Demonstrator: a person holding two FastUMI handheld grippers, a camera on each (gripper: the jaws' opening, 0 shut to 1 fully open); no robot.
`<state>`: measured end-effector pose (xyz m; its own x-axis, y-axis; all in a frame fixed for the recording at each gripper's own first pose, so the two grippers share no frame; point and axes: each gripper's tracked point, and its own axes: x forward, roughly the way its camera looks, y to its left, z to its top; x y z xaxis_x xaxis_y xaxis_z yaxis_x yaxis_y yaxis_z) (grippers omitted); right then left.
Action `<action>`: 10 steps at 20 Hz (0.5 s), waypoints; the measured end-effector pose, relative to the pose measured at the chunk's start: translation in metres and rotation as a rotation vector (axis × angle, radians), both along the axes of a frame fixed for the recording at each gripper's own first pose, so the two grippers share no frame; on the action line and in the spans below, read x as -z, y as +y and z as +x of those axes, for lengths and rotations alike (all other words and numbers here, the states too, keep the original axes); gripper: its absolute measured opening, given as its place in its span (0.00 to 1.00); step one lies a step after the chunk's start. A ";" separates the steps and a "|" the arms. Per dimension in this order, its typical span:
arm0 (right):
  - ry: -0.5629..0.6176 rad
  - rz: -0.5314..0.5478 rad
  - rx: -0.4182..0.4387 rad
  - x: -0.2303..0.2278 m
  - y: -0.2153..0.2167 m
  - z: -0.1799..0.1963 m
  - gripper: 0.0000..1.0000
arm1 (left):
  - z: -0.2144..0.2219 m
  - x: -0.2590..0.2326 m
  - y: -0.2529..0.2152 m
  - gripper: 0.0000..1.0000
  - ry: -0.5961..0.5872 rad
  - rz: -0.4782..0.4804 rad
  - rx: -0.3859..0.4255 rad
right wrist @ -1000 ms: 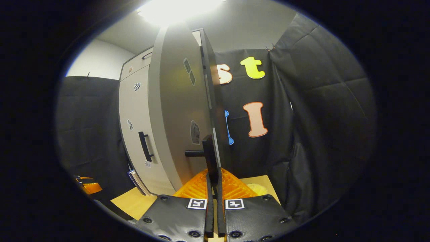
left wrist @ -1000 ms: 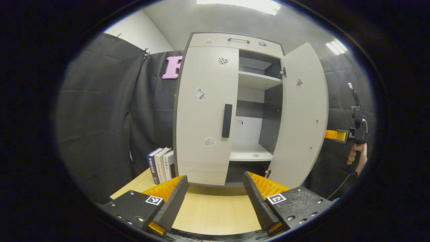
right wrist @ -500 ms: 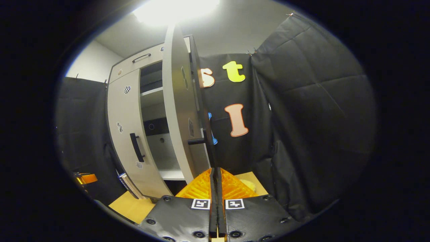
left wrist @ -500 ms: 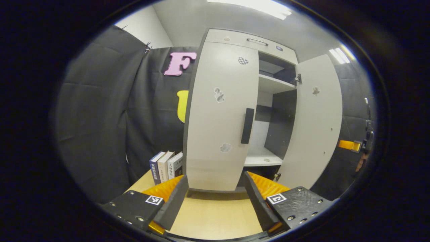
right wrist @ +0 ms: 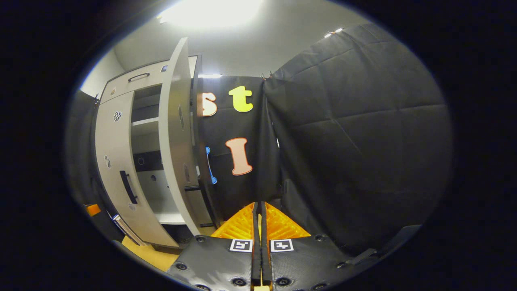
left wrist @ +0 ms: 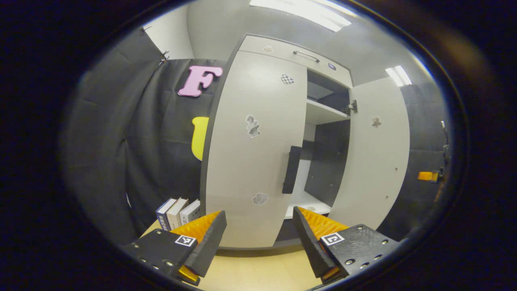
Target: Open the right door of the double-door shoe cabinet with the right hand, and open the left door with the left hand.
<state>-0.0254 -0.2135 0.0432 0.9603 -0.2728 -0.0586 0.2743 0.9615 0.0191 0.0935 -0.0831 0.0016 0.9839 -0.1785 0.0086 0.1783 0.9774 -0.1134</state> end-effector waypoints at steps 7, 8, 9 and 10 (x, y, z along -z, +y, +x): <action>-0.014 -0.032 -0.005 0.003 -0.044 0.065 0.02 | 0.049 -0.019 -0.040 0.96 -0.028 0.041 -0.036; -0.014 -0.035 -0.005 0.003 -0.052 0.076 0.02 | 0.056 -0.023 -0.046 0.96 -0.034 0.042 -0.051; -0.019 -0.029 -0.003 0.002 -0.059 0.086 0.02 | 0.062 -0.026 -0.054 0.96 -0.042 0.043 -0.061; -0.025 -0.016 -0.003 0.002 -0.066 0.097 0.02 | 0.070 -0.027 -0.060 0.96 -0.044 0.046 -0.071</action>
<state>0.0720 -0.2798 0.0414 0.9623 -0.2704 -0.0297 0.2708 0.9626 0.0102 0.1640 -0.1434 0.0289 0.9930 -0.1095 0.0451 0.1122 0.9918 -0.0614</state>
